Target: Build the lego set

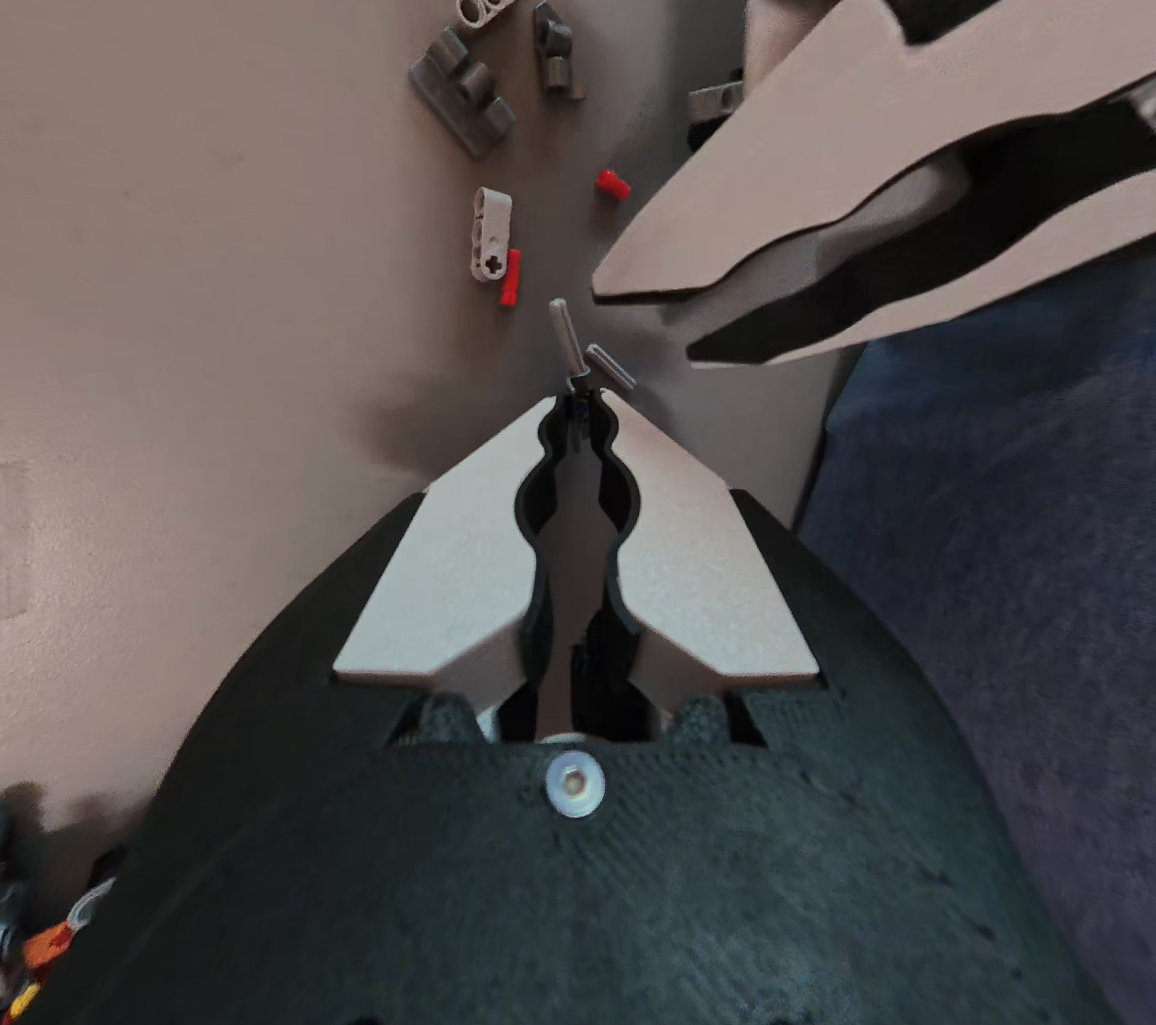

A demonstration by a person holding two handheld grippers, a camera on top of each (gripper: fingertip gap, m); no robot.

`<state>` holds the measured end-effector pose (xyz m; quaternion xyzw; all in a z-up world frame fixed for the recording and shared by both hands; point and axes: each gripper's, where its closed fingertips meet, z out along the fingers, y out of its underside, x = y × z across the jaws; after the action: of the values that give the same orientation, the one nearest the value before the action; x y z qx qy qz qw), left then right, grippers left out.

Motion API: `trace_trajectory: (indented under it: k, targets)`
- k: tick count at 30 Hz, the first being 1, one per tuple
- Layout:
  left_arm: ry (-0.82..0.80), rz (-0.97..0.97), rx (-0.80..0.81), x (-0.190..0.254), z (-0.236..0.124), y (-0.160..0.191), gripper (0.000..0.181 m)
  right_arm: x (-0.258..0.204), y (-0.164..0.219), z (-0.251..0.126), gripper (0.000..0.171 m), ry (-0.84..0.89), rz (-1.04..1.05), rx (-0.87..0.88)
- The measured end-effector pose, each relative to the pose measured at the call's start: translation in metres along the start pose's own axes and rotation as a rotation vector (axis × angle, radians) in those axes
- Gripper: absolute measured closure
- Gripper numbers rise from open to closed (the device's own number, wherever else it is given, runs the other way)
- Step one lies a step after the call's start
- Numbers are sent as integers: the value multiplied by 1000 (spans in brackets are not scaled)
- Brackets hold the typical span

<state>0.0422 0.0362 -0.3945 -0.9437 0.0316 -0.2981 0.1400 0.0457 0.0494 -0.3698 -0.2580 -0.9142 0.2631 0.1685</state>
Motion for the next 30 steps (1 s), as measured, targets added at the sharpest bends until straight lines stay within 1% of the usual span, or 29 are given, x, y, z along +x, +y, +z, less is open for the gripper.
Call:
trace_trajectory:
  k: [1, 3, 6, 9, 12, 14, 16, 20, 22, 25, 28, 30]
  targets:
    - [5, -7, 10, 0, 0, -1, 176, 4, 4, 3, 134, 30, 51, -13]
    - [11, -14, 23, 0, 1, -3, 176, 7, 7, 8, 137, 75, 131, -17]
    - [11, -13, 29, 0, 1, -2, 176, 14, 9, 9, 135, 138, 217, 1]
    - [8, -8, 36, 0, 1, -1, 176, 13, 10, 11, 131, 87, 313, 42]
    - [3, 1, 40, 0, 1, -2, 176, 8, 4, 13, 134, -4, 380, 107]
    - [9, 1, 46, 0, 1, -2, 176, 9, 8, 17, 138, 7, 378, 91]
    - [16, -1, 53, -1, 1, -2, 176, 7, 6, 19, 146, 5, 369, 109]
    - [21, -3, 65, -1, 1, -1, 175, 7, 5, 21, 146, 45, 352, 103]
    - [24, -2, 67, 0, 1, -1, 176, 10, 6, 21, 152, 75, 333, 102]
    - [26, -4, 71, -1, 1, -1, 176, 10, 4, 20, 152, 107, 310, 109]
    - [31, -7, 77, 0, 1, -1, 175, 13, 2, 19, 157, 155, 280, 116]
    - [31, -8, 76, -1, 1, -1, 175, 13, 1, 20, 156, 165, 270, 114]
